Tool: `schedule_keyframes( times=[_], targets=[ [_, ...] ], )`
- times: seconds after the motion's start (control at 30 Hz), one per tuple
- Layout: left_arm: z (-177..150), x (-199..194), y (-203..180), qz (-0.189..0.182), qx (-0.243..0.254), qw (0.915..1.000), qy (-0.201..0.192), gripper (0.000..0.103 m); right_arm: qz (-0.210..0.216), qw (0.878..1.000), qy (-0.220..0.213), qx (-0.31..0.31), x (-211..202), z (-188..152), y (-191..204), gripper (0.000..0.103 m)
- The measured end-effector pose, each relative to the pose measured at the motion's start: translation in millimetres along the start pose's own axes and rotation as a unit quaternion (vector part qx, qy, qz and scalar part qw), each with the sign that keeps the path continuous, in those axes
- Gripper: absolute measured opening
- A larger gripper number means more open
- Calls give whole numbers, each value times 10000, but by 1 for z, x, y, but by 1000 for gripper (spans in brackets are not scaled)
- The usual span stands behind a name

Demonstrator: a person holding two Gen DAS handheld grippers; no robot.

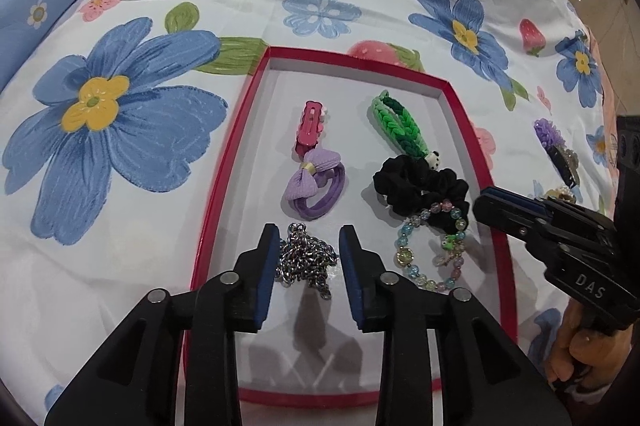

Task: Organize jewelry
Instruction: 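Lower both tools into the tray and open them to release the items, then grasp the mint-green bow tie with the left tool while the right tool grasps the pastel bead bracelet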

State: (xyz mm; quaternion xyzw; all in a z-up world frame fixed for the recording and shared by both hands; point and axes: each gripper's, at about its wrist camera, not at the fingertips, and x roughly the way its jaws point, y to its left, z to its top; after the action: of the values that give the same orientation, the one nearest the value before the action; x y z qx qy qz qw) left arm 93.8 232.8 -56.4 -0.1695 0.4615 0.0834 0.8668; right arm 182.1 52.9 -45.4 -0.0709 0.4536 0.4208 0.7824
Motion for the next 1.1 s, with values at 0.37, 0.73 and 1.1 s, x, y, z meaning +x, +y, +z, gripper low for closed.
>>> schedule_keyframes(
  times=[0.37,0.73,1.1],
  targets=[
    [-9,-45,-15,-147,-133,9990,-406,49,-42,9983,-472,338,-65,-25,-15,33],
    [-27,-63,-52,-431,62,9982,-405,53,-481,9922,-746,874,-129,-73,-59,39],
    [-42,-61,-98,-682,403,9966,-226,59,-893,9814,-881,1454,-175,-123,-102,44]
  ],
)
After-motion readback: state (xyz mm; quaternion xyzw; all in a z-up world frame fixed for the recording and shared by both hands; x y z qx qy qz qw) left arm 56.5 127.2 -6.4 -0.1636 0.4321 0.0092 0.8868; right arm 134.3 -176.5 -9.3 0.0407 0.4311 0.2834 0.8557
